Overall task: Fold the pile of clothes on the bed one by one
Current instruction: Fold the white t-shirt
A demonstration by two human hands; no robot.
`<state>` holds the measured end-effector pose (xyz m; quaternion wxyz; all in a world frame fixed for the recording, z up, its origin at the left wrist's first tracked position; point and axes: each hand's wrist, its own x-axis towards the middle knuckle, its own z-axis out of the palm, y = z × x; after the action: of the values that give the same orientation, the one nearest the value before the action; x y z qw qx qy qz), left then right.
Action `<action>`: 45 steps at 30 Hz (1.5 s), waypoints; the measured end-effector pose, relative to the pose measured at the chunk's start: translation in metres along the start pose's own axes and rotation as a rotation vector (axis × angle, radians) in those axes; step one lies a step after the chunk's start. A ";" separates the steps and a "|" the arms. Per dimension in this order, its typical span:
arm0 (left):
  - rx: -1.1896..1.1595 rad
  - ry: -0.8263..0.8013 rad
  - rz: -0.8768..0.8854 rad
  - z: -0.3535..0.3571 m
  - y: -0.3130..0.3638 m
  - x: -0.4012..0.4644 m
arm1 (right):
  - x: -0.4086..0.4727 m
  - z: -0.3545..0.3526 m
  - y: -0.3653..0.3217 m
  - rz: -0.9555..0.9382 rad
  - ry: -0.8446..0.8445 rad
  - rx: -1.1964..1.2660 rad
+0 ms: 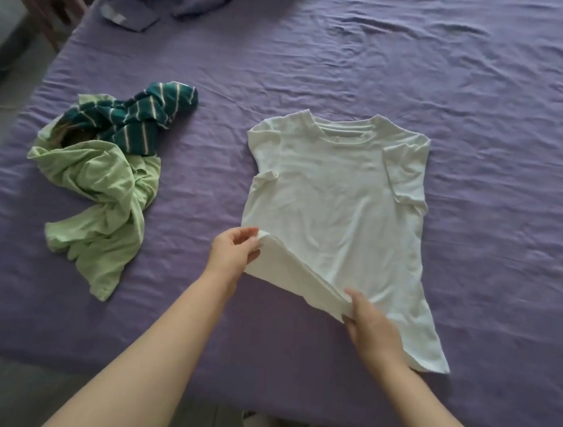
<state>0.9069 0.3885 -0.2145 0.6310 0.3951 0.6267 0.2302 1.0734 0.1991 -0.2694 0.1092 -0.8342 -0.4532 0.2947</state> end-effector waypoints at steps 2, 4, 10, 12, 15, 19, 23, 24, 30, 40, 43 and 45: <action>0.264 -0.040 0.074 0.010 -0.001 0.010 | 0.023 -0.016 0.007 0.025 -0.020 0.125; 0.733 -0.075 0.260 0.022 -0.006 0.017 | 0.046 -0.032 0.013 0.028 -0.031 0.186; 1.373 -0.477 0.657 0.088 -0.013 0.033 | 0.091 -0.055 0.022 -0.033 -0.142 0.189; 1.438 -0.612 0.617 0.113 -0.012 0.037 | 0.097 -0.057 0.022 -0.099 -0.142 0.236; 1.493 -0.631 0.529 0.129 -0.004 0.046 | 0.106 -0.065 0.025 -0.155 -0.157 0.238; 1.482 -0.552 0.437 0.110 0.018 0.061 | 0.121 -0.092 0.036 -0.125 -0.296 0.238; 1.474 -0.396 0.391 0.077 0.050 0.071 | 0.136 -0.123 0.051 -0.094 -0.316 0.063; 1.449 -0.337 0.384 0.071 0.058 0.073 | 0.140 -0.129 0.053 -0.071 -0.261 0.032; 1.414 -0.134 0.478 0.074 0.091 0.096 | 0.175 -0.153 0.042 -0.032 -0.017 -0.031; 1.737 0.081 0.577 0.064 0.146 0.171 | 0.243 -0.179 0.019 0.210 0.260 -0.074; 1.606 -0.010 0.564 0.066 0.160 0.195 | 0.265 -0.183 0.015 0.247 0.328 -0.122; 1.599 0.007 0.581 0.066 0.168 0.210 | 0.279 -0.188 0.012 0.277 0.394 -0.150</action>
<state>1.0287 0.6373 -0.2169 0.0759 0.8664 0.4766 -0.1279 1.3085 0.4373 -0.2330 0.0918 -0.9354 -0.3253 0.1039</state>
